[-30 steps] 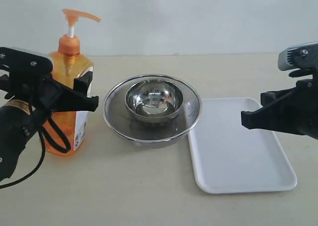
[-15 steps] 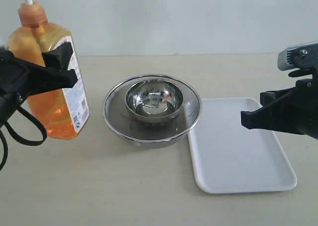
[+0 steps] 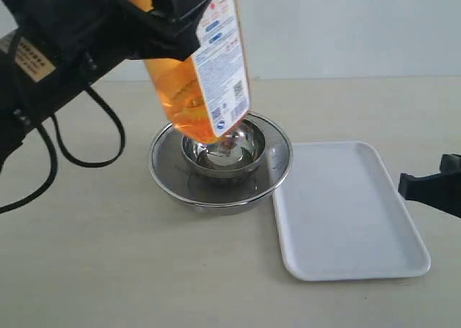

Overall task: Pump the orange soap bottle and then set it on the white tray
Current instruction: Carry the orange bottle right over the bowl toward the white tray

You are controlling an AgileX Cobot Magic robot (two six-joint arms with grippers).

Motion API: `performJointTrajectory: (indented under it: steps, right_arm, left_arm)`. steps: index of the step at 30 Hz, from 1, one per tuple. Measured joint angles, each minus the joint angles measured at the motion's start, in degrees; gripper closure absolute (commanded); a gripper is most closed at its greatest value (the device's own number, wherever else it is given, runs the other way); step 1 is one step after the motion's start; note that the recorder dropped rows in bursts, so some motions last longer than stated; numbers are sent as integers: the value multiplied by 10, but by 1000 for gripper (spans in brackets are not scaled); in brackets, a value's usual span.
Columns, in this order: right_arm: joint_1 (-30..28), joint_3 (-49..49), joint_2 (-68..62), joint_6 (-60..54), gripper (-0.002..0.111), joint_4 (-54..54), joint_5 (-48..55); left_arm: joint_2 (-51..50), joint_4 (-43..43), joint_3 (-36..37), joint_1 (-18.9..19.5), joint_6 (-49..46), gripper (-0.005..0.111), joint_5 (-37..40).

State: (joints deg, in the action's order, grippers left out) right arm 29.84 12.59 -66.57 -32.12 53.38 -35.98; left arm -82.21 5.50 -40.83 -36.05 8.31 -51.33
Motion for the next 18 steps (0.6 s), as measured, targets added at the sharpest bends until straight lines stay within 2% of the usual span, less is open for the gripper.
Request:
performJointTrajectory:
  steps: [5, 12, 18]
  right_arm:
    - [0, -25, 0, 3, 109, 40, -55]
    - [0, -46, 0, 4, 109, 119, -130]
    - [0, -46, 0, 5, 109, 174, -168]
  left_arm:
    - [-44, 7, -51, -52, 2, 102, 4]
    - [-156, 7, -129, -101, 2, 102, 14]
    - [-233, 10, -190, -116, 6, 102, 14]
